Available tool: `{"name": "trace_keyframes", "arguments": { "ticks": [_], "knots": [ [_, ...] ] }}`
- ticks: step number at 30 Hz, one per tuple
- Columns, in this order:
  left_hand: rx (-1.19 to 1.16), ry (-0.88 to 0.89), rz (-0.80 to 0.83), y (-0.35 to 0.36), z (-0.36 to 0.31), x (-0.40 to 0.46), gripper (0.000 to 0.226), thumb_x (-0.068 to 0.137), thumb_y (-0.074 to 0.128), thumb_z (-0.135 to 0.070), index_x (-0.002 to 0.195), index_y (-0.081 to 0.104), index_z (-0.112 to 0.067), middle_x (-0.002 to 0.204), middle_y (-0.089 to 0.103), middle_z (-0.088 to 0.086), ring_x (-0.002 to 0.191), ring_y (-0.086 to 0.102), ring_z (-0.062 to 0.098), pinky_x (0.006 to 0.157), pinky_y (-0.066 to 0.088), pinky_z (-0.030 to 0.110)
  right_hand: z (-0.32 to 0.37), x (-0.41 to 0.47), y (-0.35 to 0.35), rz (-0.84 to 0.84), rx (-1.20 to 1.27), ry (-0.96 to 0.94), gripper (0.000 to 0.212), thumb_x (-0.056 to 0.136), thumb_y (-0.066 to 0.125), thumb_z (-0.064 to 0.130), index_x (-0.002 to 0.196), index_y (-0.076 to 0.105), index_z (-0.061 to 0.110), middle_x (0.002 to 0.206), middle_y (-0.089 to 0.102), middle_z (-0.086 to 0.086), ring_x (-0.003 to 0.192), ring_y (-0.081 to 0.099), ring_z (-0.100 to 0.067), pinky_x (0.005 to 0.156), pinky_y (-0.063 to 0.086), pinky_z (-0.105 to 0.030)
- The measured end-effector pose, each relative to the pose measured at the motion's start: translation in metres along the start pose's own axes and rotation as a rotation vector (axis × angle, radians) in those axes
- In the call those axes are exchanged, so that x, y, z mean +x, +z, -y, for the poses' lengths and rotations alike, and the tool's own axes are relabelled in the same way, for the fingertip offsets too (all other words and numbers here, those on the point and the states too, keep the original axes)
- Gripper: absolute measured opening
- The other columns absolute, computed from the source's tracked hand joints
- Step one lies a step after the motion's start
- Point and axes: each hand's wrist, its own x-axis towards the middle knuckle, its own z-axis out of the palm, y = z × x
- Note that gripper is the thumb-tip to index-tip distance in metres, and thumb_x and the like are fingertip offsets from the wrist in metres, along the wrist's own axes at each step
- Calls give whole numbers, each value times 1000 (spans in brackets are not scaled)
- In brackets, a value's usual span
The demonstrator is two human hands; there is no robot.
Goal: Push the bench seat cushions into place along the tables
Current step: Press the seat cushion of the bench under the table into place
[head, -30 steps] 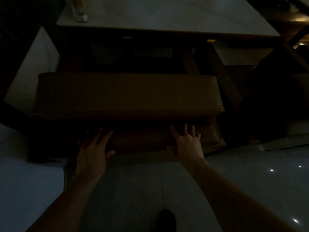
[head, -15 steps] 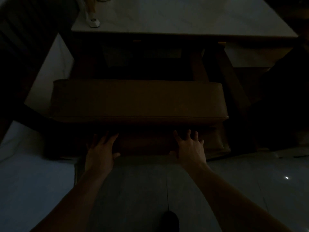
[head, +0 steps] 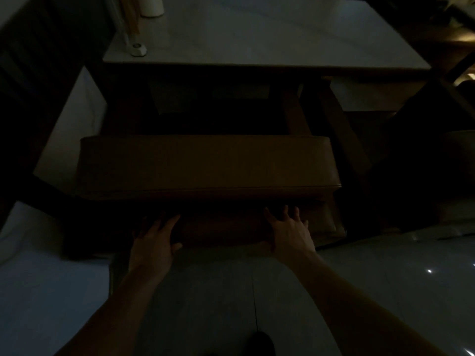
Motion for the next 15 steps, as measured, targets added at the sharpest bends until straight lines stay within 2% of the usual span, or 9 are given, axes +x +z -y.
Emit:
{"name": "trace_keyframes", "arguments": {
  "ticks": [3,6,9,12,15],
  "knots": [
    [-29,23,39,-8,5,-3,75,89,65,-39,152,25,-37,158,29,4,144,22,39,112,28,56,-2,-14,4,-16,34,-12,93,91,63,45,157,-3,36,165,-7,-17,150,-8,-44,118,21,-59],
    [-38,33,85,-14,7,-5,78,89,63,-45,153,20,-38,160,24,4,145,18,37,113,28,52,-4,-27,7,-20,53,-15,92,90,63,49,156,1,36,166,-8,-12,151,-6,-38,118,25,-55],
    [-19,6,99,-21,0,-7,77,87,59,-56,152,23,-37,158,28,4,143,22,36,110,33,51,-8,-39,1,1,55,-8,87,89,64,48,156,10,35,166,2,-9,152,3,-34,116,29,-54],
    [1,-24,100,-30,-24,-12,73,86,49,-66,149,26,-38,151,38,2,135,37,31,104,40,47,-16,-52,-9,-14,103,37,87,88,66,48,156,13,35,164,14,-11,151,11,-33,116,30,-52],
    [-23,20,133,-41,-54,-13,72,85,43,-71,148,26,-40,148,41,-1,130,43,26,101,42,45,-33,-62,-15,-11,135,61,86,86,62,56,155,15,34,164,17,-12,151,13,-33,117,28,-52]
  ]
}}
